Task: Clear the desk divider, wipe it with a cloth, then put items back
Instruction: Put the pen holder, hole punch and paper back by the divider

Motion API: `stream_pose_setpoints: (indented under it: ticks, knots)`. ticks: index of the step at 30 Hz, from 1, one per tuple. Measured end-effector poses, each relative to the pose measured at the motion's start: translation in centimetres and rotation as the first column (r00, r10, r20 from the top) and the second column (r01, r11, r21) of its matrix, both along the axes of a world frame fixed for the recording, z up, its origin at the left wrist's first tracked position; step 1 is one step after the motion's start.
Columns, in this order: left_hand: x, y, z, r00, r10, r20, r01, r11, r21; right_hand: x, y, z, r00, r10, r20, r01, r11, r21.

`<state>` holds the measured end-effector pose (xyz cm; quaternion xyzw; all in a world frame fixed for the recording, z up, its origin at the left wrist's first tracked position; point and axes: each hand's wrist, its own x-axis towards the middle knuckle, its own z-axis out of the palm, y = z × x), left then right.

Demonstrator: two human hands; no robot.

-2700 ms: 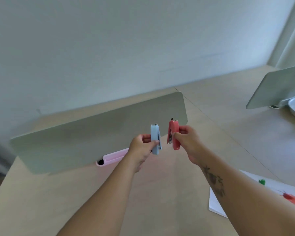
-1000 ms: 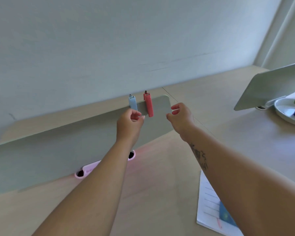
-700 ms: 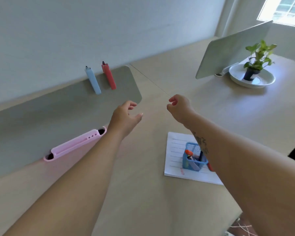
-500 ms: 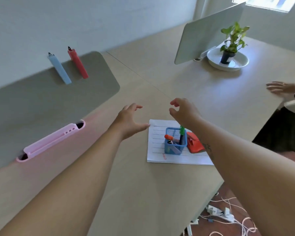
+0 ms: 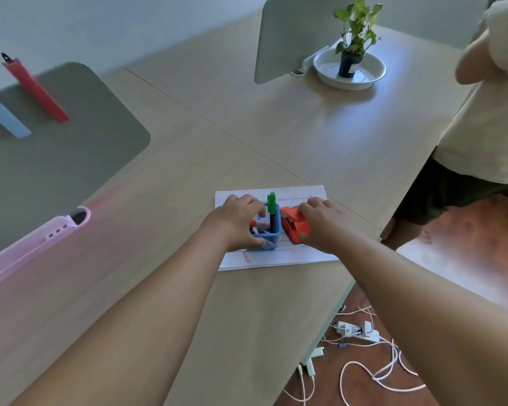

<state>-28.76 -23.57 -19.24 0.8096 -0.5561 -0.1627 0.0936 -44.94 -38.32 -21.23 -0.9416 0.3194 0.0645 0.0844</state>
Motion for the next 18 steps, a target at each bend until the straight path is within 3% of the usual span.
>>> stream_pose_setpoints:
  ticks: [5, 13, 18]
  knots:
    - [-0.4, -1.8, -0.7, 0.992, -0.074, 0.101, 0.065, 0.994, 0.091, 1.8, -1.2, -2.2, 0.995, 0.101, -0.029, -0.103, 0.987, -0.120]
    - [0.0, -1.4, -0.4, 0.998, -0.046, 0.050, 0.043, 0.997, 0.068, 1.6, -1.3, -4.1, 0.980, 0.174, -0.097, -0.194, 0.944, -0.268]
    - [2.1, 2.7, 1.5, 0.998, 0.064, -0.016, -0.063, 0.997, 0.045, 4.3, -0.5, -0.8, 0.966, 0.245, -0.087, -0.259, 0.936, -0.239]
